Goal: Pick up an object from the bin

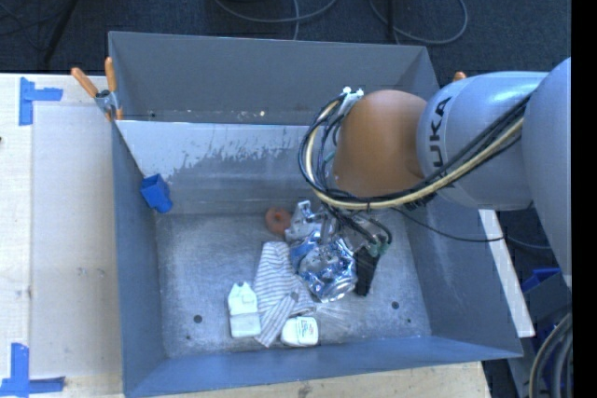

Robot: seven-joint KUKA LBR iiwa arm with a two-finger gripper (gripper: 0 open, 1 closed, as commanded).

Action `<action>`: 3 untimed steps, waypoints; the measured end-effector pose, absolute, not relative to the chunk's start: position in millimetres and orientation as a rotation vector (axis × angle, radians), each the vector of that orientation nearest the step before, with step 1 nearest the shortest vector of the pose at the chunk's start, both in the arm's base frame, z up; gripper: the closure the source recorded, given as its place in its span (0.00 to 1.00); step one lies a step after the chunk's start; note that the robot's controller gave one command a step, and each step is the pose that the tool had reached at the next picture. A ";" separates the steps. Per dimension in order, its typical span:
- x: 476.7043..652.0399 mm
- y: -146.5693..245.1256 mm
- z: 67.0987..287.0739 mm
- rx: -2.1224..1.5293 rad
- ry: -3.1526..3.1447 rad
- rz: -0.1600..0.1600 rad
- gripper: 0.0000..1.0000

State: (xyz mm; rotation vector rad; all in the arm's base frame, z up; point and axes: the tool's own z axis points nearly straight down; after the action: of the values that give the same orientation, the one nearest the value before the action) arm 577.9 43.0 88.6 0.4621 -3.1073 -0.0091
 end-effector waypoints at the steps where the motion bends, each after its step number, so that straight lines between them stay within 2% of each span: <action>1: 577.9 43.0 88.6 0.460 -3.108 -0.009 1.00; 3: 577.9 43.0 88.6 0.457 -3.108 -0.009 1.00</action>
Offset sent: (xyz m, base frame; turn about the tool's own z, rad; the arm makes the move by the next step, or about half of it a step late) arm 0.0000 0.0000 0.0000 0.0000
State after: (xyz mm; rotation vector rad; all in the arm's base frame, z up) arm 577.9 43.0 88.6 0.4568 -3.1078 -0.0095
